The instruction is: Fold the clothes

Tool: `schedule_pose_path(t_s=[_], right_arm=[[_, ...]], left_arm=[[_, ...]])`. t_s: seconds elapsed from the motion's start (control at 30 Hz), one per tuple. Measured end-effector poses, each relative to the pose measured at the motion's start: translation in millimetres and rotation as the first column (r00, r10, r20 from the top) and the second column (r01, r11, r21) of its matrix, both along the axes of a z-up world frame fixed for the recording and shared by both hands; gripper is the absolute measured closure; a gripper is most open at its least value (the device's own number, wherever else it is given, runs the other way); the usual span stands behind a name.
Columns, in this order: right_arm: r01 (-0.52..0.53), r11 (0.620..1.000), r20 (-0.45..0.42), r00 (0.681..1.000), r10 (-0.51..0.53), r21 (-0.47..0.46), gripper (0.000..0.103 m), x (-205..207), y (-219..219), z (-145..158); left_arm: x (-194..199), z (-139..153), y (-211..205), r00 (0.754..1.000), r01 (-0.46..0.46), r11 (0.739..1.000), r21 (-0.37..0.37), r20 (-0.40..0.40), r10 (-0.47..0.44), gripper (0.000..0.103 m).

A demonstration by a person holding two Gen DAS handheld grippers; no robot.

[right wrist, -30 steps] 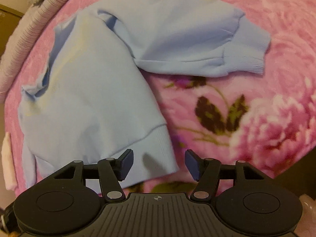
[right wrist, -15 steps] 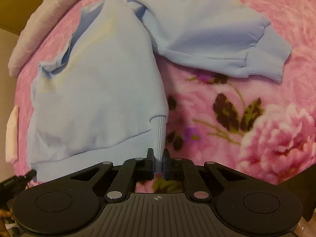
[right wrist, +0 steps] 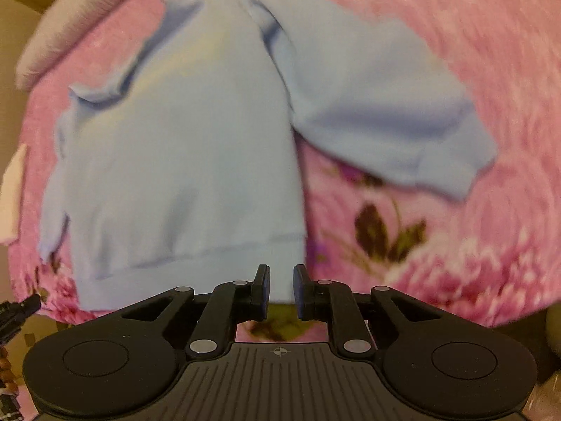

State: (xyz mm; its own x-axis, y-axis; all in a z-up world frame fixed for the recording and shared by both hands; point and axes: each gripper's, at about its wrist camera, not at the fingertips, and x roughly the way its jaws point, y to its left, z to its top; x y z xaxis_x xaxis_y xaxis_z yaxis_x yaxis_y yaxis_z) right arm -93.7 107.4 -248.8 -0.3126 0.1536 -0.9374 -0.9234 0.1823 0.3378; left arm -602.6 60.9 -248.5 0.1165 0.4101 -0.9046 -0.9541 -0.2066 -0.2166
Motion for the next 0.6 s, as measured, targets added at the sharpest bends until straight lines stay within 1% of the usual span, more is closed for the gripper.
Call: schedule_pose_path(t_s=[0.07, 0.13, 0.2, 0.3, 0.37, 0.4, 0.47, 0.5, 0.57, 0.6], right_arm=[[-0.017, 0.999, -0.013, 1.0, 0.017, 0.03, 0.088, -8.2, 9.2, 10.4], [-0.036, 0.998, -0.032, 0.999, 0.038, 0.052, 0.088, -19.8, 17.9, 16.9], [-0.051, 0.997, -0.042, 0.998, 0.053, 0.055, 0.088, -31.7, 23.1, 18.4], [-0.064, 0.997, -0.048, 0.997, 0.067, 0.046, 0.088, -50.9, 29.6, 16.1], [-0.064, 0.998, -0.041, 0.997, 0.065, 0.03, 0.088, -66.4, 34.7, 9.1], [-0.06, 0.998, -0.032, 0.998, 0.061, 0.019, 0.088, -74.6, 37.9, 7.1], [-0.053, 0.999, -0.015, 0.998, 0.053, 0.0, 0.088, -87.9, 43.4, 5.9], [-0.051, 0.999, -0.009, 0.999, 0.051, -0.006, 0.088, -95.9, 48.6, 4.3], [-0.039, 0.999, 0.006, 0.999, 0.039, -0.009, 0.088, -109.0, 58.0, 2.4], [-0.022, 1.0, 0.011, 1.0, 0.023, -0.004, 0.088, -114.4, 63.8, 2.1]], left_arm=[[-1.8, 5.5, 5.3, 1.0, -0.009, 1.0, 0.016, 0.002, 0.009, 0.084], [-12.9, 5.0, 9.2, 0.999, -0.042, 0.999, 0.021, 0.029, 0.041, 0.083], [-31.5, -2.8, 13.5, 0.992, -0.101, 0.995, 0.019, 0.072, 0.099, 0.082], [-67.6, -21.0, 24.8, 0.972, -0.195, 0.981, -0.001, 0.136, 0.194, 0.08], [-90.9, -33.8, 35.1, 0.958, -0.237, 0.971, -0.031, 0.157, 0.239, 0.08], [-100.3, -37.9, 42.1, 0.957, -0.24, 0.97, -0.041, 0.159, 0.243, 0.08], [-115.2, -42.6, 57.6, 0.963, -0.218, 0.975, -0.041, 0.155, 0.222, 0.08], [-118.0, -43.1, 66.6, 0.973, -0.182, 0.983, -0.034, 0.14, 0.185, 0.08], [-117.0, -42.1, 89.8, 0.991, -0.078, 0.997, -0.028, 0.103, 0.08, 0.08], [-113.6, -40.6, 103.3, 0.996, -0.019, 1.0, -0.02, 0.091, 0.021, 0.08]])
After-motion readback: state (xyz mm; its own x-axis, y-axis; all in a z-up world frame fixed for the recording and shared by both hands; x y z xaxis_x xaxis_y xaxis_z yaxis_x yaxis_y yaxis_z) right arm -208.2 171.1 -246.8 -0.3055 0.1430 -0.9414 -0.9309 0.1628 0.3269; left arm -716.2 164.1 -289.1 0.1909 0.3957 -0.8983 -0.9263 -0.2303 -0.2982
